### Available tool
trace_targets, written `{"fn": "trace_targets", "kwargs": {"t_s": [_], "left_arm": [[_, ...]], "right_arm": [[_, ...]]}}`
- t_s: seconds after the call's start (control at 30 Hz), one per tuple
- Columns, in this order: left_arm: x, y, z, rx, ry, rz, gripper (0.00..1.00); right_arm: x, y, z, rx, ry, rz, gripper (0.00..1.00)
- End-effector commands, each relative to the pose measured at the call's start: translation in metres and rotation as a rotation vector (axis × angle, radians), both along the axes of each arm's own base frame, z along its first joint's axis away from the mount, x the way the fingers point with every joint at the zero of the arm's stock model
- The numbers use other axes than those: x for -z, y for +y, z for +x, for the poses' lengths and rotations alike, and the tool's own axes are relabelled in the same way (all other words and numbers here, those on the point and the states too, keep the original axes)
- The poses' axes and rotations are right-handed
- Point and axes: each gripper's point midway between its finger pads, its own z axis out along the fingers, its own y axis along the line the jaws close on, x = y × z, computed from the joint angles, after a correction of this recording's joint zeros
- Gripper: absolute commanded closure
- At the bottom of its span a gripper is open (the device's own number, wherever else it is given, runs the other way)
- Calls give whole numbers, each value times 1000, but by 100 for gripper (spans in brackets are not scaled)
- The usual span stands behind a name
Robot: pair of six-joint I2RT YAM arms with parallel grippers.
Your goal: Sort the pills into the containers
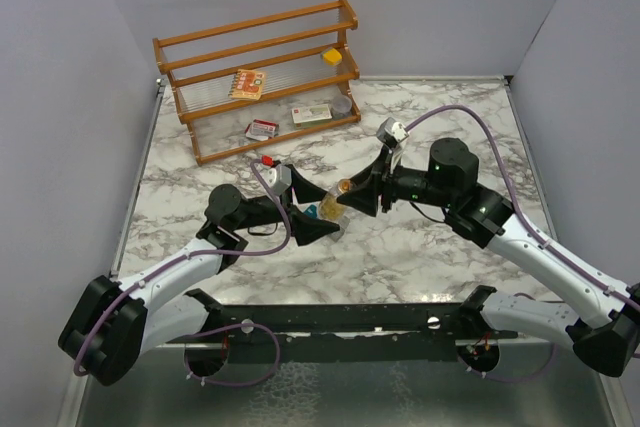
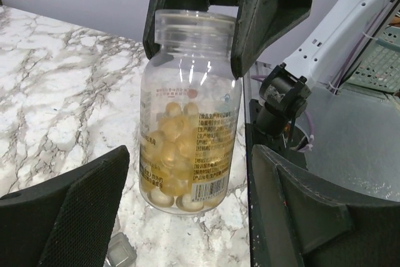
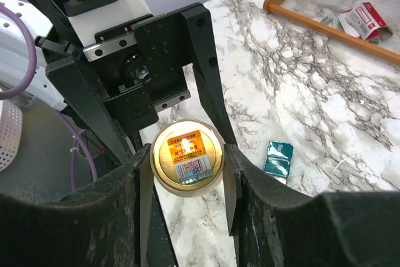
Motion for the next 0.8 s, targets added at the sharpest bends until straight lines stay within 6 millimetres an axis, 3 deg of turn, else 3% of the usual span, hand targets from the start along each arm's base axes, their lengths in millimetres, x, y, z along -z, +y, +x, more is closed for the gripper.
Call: {"fn": "trace_targets", "kwargs": {"t_s": [0.0, 0.77], "left_arm": [[-2, 1, 3, -27, -9, -15, 20], [-5, 0, 4, -28, -22, -18, 40]], "right_arm": [[-11, 1, 5, 24, -26, 48, 99], [-12, 6, 6, 13, -24, 63, 99]]}}
